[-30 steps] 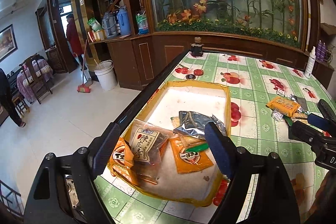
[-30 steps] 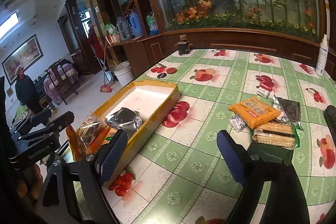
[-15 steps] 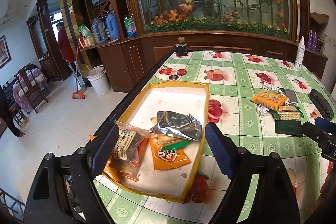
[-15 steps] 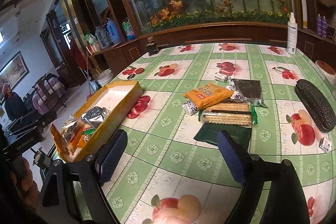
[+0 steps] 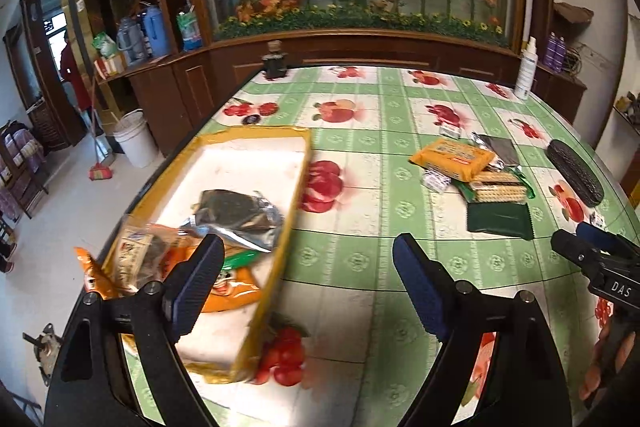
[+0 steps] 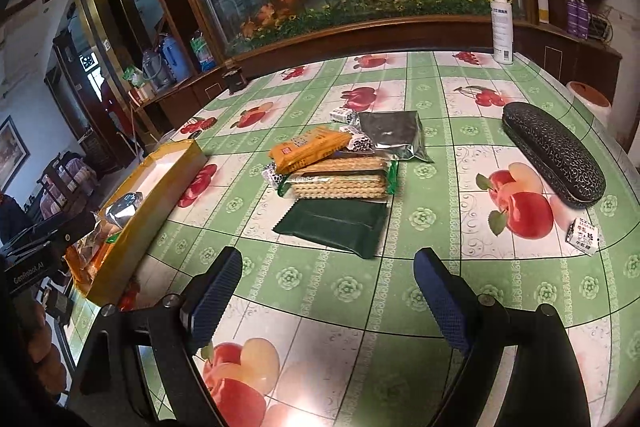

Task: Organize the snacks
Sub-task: 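Withdraw both tools from the tray toward the remaining snacks, then grasp the blue-white candy pack with the left tool while the right tool grasps the LUGUAN milk pack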

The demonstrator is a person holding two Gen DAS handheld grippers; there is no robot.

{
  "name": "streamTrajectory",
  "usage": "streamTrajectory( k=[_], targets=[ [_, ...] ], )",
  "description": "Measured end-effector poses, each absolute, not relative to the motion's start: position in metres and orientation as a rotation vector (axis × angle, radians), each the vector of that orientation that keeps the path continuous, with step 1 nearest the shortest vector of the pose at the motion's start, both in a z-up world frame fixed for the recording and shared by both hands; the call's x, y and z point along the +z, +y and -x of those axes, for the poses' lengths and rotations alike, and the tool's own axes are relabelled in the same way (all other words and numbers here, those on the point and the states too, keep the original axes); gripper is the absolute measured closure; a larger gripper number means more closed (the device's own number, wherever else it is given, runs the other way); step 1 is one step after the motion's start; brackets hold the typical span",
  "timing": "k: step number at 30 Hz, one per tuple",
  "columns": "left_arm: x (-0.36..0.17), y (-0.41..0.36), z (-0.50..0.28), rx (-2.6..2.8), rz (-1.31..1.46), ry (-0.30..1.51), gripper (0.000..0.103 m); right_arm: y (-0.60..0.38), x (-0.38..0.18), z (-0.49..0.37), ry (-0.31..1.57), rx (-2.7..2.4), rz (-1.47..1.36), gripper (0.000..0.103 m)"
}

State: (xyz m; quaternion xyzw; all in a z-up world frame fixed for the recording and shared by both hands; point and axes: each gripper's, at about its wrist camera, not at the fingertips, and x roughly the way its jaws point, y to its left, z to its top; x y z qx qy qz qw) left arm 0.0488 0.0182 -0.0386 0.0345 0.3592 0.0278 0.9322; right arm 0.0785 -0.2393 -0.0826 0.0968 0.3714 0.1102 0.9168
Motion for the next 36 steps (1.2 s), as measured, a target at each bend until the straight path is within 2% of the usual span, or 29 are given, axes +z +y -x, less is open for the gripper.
streamTrajectory(
  k=[15,26,36],
  targets=[
    [-0.043,-0.038,-0.106,-0.131,-0.038,0.816,0.016,-0.286,-0.086,-0.085,0.764,0.118,-0.231,0.014],
    [-0.084,-0.038,-0.154,-0.203,0.008,0.923,0.016,-0.379,-0.093,-0.081,0.762,-0.084,-0.310,0.013],
    [-0.107,-0.071,-0.185,-0.245,-0.106,0.939,0.016,-0.386,-0.102,-0.096,0.797,-0.080,-0.225,0.013]
  ],
)
